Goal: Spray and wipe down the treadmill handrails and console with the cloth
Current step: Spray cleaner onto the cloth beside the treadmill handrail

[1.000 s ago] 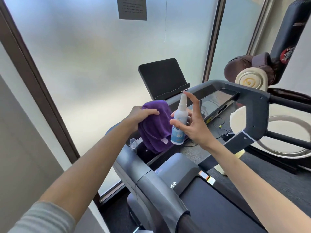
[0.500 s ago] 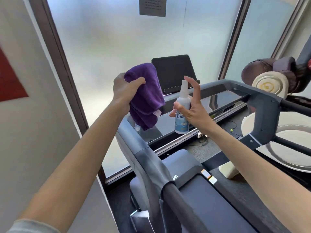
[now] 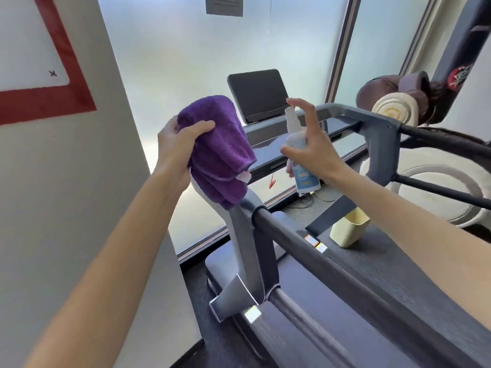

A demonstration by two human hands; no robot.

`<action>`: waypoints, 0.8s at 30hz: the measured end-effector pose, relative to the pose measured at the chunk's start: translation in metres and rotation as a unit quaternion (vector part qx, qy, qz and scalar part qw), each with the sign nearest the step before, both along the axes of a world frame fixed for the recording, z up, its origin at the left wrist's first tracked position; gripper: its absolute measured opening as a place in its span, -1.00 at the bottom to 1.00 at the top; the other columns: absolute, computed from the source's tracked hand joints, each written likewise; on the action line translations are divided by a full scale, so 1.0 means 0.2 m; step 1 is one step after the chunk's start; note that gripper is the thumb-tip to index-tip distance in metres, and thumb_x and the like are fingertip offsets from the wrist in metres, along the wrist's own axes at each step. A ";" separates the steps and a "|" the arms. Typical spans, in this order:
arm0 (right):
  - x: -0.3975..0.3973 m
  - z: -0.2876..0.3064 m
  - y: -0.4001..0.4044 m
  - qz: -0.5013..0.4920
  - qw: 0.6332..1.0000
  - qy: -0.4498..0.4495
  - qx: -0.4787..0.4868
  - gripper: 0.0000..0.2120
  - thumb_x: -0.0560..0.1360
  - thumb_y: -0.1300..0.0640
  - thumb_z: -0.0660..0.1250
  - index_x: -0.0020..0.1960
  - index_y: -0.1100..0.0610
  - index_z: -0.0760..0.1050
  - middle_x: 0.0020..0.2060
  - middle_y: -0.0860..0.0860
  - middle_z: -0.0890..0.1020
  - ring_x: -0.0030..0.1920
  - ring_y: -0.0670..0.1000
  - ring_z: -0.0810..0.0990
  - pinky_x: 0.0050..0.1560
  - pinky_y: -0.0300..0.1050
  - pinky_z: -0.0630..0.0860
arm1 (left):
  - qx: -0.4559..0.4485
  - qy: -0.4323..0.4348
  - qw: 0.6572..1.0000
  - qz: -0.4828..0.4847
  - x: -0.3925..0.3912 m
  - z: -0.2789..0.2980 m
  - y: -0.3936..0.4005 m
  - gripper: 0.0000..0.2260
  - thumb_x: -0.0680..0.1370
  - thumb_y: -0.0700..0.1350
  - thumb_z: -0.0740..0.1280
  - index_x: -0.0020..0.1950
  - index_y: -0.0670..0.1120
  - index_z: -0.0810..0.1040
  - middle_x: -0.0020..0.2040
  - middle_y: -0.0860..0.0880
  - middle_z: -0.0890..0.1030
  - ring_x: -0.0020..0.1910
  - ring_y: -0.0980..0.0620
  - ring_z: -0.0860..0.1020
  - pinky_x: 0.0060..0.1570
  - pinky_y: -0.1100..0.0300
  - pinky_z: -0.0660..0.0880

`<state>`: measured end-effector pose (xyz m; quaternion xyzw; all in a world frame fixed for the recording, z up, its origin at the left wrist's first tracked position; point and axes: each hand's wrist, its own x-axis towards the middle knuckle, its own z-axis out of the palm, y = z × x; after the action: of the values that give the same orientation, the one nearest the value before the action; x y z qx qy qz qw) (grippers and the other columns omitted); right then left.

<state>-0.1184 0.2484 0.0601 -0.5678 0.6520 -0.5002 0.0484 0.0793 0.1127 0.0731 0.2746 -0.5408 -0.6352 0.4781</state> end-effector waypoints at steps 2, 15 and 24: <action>0.08 0.03 0.09 -0.054 0.997 0.045 0.019 -0.36 0.51 0.37 0.34 0.49 0.03 0.20 -0.14 -0.01 0.48 -0.40 0.15 0.56 -0.42 -0.28 0.56 | -0.003 -0.011 1.000 -0.004 0.07 -0.02 0.09 -0.74 0.38 -0.14 0.52 0.03 0.01 0.61 0.00 0.02 0.69 -0.03 0.05 0.64 -0.13 0.21 0.56; 0.47 -0.20 0.72 -0.155 0.985 -0.023 0.066 -0.35 0.59 0.31 0.23 0.58 0.01 0.05 -0.10 0.13 0.54 -0.19 0.16 0.58 0.02 0.13 0.56 | 0.014 -0.087 0.996 -0.010 0.23 -0.29 0.59 -0.83 0.42 -0.11 0.47 -0.05 0.10 0.61 -0.14 0.11 0.68 -0.14 0.10 0.63 -0.25 0.24 0.52; 0.64 -0.44 0.80 -0.183 0.976 -0.111 -0.027 -0.39 0.59 0.28 0.33 0.51 -0.09 0.18 0.36 -0.06 0.44 0.03 0.10 0.64 0.01 0.03 0.65 | 0.015 -0.086 0.996 -0.014 0.27 -0.50 0.71 -0.84 0.45 -0.14 0.44 -0.08 0.13 0.60 -0.20 0.18 0.67 -0.23 0.22 0.63 -0.26 0.29 0.53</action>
<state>0.0101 0.4094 -0.0282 -0.3807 0.7217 -0.5779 0.0125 0.1333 0.2542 -0.0262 0.3282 -0.5742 -0.6236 0.4168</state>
